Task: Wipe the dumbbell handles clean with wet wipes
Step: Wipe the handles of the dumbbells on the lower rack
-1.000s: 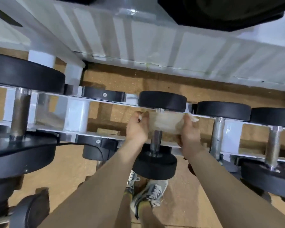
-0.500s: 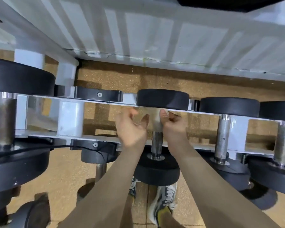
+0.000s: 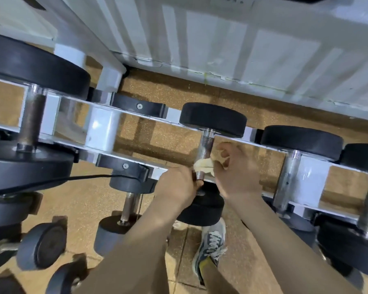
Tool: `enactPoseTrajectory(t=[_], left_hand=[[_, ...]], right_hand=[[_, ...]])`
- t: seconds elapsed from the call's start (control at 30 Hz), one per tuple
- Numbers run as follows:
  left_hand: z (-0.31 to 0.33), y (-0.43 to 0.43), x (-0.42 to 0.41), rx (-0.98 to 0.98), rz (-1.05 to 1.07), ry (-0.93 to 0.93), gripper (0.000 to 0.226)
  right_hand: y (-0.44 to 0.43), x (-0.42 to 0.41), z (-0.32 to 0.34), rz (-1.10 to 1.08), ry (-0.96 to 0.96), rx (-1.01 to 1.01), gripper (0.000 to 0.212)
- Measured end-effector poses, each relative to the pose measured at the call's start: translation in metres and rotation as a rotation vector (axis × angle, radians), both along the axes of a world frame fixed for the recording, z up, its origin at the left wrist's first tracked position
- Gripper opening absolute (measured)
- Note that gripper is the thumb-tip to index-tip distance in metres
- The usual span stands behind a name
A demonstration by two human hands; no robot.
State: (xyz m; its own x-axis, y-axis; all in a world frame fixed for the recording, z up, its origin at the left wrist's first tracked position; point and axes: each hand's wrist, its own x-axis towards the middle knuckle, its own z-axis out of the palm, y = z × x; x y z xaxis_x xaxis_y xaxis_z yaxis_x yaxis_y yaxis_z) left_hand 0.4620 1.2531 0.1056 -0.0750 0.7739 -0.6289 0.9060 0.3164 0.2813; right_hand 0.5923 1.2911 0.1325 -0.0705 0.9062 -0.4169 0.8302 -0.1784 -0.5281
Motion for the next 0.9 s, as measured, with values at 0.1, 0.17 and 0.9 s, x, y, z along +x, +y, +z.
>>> enactPoseTrajectory(t=[0.1,0.17,0.9], left_hand=[[0.008,-0.004,0.0,0.038,-0.085,0.068,0.024],[0.011,-0.012,-0.002,0.127,-0.049,0.025,0.022],[0.004,0.013,-0.043,0.401,0.44,-0.593,0.034]], right_hand=[[-0.011,-0.013,-0.006,0.08,0.125,-0.168,0.017],[-0.018,-0.018,-0.02,-0.002,0.204,-0.177,0.008],[-0.004,0.022,-0.021,0.05,0.177,-0.176,0.024]])
